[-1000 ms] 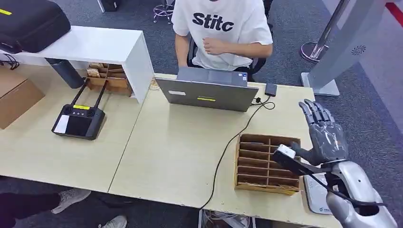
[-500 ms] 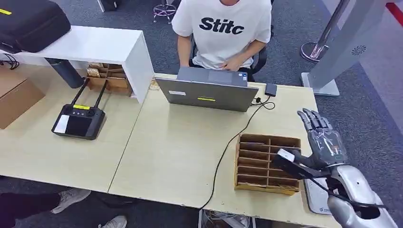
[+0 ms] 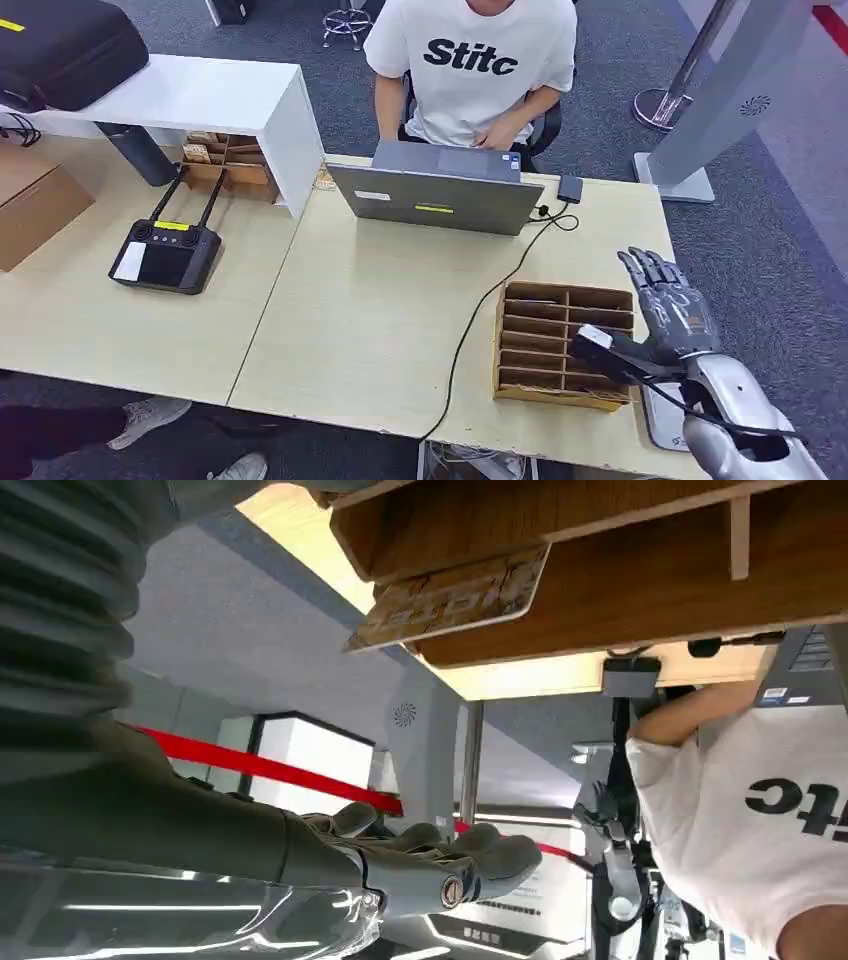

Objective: Pass the card to the sensor for recognition and then transmit it.

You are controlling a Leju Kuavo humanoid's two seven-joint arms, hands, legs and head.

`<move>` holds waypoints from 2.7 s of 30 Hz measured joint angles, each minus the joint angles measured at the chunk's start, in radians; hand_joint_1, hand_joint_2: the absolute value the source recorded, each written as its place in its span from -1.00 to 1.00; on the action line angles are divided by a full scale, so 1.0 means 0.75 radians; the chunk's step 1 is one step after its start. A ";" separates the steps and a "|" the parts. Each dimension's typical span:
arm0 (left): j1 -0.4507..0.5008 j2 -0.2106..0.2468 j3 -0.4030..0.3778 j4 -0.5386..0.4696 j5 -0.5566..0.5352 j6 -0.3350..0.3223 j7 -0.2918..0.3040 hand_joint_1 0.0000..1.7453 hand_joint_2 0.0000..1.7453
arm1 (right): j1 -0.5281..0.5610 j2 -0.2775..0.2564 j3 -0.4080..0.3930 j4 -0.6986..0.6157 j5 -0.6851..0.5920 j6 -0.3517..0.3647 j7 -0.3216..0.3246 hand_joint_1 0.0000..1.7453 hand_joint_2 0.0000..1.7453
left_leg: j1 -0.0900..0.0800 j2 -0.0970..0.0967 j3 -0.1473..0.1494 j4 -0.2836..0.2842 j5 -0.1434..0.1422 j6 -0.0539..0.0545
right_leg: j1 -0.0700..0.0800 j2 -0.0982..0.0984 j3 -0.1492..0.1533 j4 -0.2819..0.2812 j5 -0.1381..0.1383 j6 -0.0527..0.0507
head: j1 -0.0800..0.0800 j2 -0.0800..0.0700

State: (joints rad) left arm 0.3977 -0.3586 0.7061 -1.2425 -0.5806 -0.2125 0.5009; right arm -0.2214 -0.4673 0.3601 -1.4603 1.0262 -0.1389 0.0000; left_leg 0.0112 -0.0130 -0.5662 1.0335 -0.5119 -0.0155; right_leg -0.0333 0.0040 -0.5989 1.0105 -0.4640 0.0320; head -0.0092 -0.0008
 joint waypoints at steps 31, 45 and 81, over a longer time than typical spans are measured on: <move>0.003 0.000 -0.007 0.000 0.039 -0.020 -0.034 -1.00 1.00 | -0.005 0.023 0.004 0.062 -0.062 -0.070 -0.060 1.00 1.00 | 0.000 0.001 0.002 0.000 0.000 0.000 | 0.000 0.001 0.001 0.000 0.000 0.000 | 0.001 0.000; 0.003 0.000 -0.007 0.000 0.029 -0.022 -0.041 -1.00 1.00 | -0.016 0.026 -0.010 0.038 -0.084 -0.109 -0.087 1.00 1.00 | 0.000 0.000 0.000 0.000 0.000 0.000 | 0.000 0.000 0.001 0.000 0.000 0.000 | 0.001 0.000; -0.296 0.094 0.226 0.369 -0.449 -0.044 -0.466 -1.00 1.00 | -1.175 0.459 0.297 0.605 -0.149 0.289 0.082 1.00 1.00 | 0.002 0.000 0.000 0.000 0.009 -0.007 | 0.002 0.001 -0.002 0.005 0.005 -0.005 | 0.001 0.000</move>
State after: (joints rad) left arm 0.1761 -0.2880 0.8759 -0.9658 -0.9171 -0.2453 0.1510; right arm -1.1023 -0.1228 0.5826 -1.0068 0.9144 0.0782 0.0618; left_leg 0.0129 -0.0127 -0.5664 1.0334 -0.5051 -0.0210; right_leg -0.0321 0.0049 -0.6007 1.0145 -0.4607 0.0280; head -0.0088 -0.0008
